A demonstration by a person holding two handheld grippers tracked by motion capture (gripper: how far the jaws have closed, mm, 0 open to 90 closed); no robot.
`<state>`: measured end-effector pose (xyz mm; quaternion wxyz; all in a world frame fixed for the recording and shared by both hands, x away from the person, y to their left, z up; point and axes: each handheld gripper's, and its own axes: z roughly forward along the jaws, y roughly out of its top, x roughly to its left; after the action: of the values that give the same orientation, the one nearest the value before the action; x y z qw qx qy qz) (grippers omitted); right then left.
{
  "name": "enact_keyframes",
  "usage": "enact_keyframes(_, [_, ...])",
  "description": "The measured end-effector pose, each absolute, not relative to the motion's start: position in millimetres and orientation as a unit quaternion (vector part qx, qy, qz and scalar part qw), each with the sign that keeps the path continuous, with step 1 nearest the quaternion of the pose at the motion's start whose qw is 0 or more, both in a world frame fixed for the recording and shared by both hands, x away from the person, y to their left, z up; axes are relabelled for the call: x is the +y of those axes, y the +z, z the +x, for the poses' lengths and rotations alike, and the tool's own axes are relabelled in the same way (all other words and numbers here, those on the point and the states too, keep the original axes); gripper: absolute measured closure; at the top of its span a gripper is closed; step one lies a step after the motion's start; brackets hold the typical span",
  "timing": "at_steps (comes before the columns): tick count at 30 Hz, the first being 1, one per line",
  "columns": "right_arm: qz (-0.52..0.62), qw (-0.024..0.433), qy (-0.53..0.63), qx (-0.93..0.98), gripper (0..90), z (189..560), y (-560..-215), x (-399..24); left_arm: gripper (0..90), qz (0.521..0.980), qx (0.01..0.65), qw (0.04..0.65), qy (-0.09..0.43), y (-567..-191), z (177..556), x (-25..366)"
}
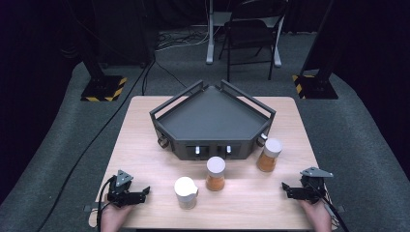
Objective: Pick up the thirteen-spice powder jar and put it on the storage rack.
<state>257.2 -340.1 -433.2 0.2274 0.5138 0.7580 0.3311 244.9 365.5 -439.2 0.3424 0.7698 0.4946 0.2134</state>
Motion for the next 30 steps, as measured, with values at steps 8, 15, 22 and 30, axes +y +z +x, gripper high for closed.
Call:
enact_keyframes(8, [0.516,0.229,0.332,0.756,3.5,256.9,-433.4,-340.1,8.3,0.77,0.495,0.342,0.213,-439.2,245.0,365.3])
enact_keyframes(15, [0.516,0.229,0.331,0.756,3.5,256.2,-433.3,-339.7,7.8,0.771,0.494,0.342,0.212,-439.0,245.6,365.5])
enact_keyframes(22, [0.515,0.229,0.331,0.757,3.5,256.2,-433.3,-339.8,4.5,0.768,0.5,0.338,0.213,-438.8,246.0,363.9])
enact_keyframes(30, [0.514,0.228,0.332,0.758,3.4,256.4,-433.4,-340.0,4.5,0.769,0.499,0.338,0.212,-438.8,245.5,364.3])
